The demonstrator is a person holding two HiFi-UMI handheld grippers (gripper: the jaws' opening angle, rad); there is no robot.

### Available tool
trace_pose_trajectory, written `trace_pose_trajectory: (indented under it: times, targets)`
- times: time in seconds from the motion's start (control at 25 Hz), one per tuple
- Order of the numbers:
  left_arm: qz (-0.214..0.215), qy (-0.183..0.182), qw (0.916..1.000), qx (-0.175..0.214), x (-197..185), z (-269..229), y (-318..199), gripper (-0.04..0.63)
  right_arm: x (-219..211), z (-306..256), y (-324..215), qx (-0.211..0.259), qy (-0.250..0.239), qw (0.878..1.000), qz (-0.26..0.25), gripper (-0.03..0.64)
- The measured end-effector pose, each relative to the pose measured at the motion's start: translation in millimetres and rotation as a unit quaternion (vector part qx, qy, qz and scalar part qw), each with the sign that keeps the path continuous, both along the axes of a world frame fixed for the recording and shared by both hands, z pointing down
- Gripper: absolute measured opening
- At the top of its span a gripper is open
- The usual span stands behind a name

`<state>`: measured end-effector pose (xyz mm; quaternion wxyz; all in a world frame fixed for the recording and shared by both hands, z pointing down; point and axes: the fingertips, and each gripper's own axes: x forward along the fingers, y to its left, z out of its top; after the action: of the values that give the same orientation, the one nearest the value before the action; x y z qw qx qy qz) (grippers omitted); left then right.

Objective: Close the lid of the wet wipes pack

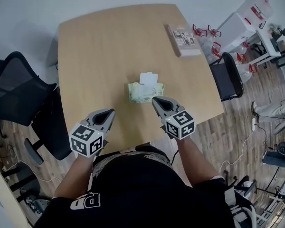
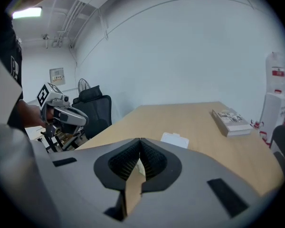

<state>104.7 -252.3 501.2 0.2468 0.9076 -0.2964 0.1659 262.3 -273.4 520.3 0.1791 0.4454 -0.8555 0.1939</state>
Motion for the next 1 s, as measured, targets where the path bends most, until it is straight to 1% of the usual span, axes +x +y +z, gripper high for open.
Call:
trace_pose_trajectory:
  times: [0.16, 0.36, 0.56, 0.72, 0.88, 1.0]
  targets:
    - [-0.029, 0.001, 0.9996, -0.003, 5.5, -1.4, -4.6, 0.017, 8.8, 7.1, -29.2, -0.004, 0.024, 0.999, -0.031, 0.008]
    - [-0.055, -0.015, 0.9984, 0.007, 4.2, 0.1, -10.0, 0.017, 11.9, 21.1, -65.0, -0.01, 0.059, 0.996, -0.062, 0.009]
    - [-0.076, -0.017, 0.9969, 0.002, 0.7, 2.4, -15.0, 0.017, 16.0, 37.4, -92.5, -0.012, 0.117, 0.989, -0.093, 0.033]
    - [-0.089, -0.017, 0.9959, 0.0, -5.3, 3.9, -18.5, 0.017, 17.0, 49.6, -109.8, -0.006, 0.181, 0.975, -0.127, 0.05]
    - [-0.101, -0.017, 0.9948, -0.004, -14.1, 7.1, -18.4, 0.017, 18.9, 64.7, -126.4, -0.01, 0.246, 0.956, -0.161, 0.077]
    - [-0.107, -0.017, 0.9941, -0.009, -20.8, 9.5, -16.6, 0.017, 20.2, 73.8, -138.9, -0.014, 0.278, 0.943, -0.184, 0.077]
